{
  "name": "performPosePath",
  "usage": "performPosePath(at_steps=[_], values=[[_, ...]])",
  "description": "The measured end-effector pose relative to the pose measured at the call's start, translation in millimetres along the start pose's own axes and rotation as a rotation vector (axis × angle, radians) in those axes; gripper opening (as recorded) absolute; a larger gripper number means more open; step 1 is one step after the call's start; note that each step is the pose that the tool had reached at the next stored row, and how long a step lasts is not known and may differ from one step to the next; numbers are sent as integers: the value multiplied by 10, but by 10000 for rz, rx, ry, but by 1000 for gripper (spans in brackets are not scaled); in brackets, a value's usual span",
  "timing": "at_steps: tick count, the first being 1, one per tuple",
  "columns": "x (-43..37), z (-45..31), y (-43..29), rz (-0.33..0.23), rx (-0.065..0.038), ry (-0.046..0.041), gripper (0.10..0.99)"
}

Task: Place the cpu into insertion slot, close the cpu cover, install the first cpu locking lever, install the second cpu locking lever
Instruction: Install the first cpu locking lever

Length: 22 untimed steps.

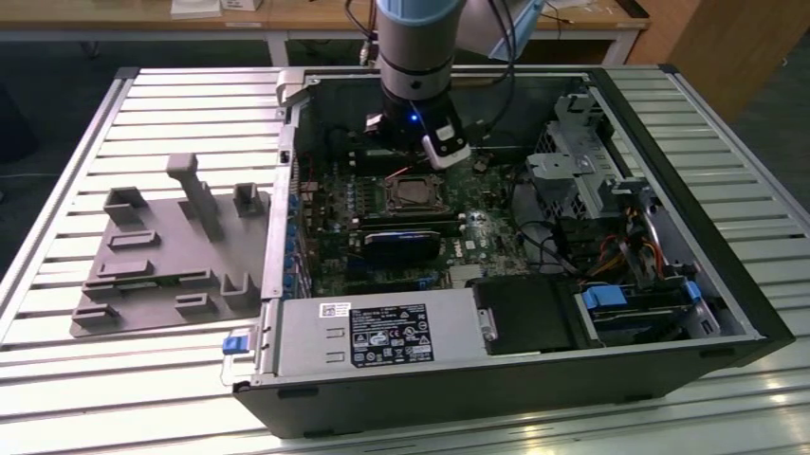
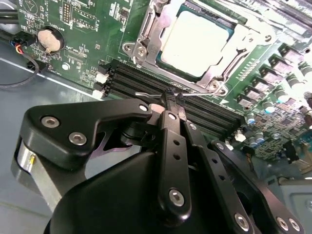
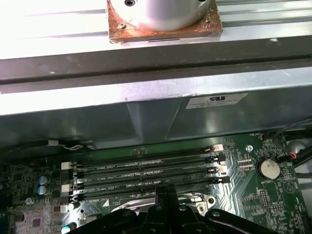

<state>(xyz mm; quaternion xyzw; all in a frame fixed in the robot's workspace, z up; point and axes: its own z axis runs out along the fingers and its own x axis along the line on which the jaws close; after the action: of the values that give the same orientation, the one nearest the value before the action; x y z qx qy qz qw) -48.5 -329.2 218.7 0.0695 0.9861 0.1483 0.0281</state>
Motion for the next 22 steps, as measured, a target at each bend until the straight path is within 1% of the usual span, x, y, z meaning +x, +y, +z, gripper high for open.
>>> performPosePath(at_steps=[6,12,13,16,19,22], values=[[-5,59,16,74,6,-22,102],[-5,61,16,93,6,-31,102],[-3,65,15,97,2,-58,102],[-1,83,9,172,-8,-249,102],[0,103,3,365,-10,-428,102],[1,117,-1,617,36,-592,102]])
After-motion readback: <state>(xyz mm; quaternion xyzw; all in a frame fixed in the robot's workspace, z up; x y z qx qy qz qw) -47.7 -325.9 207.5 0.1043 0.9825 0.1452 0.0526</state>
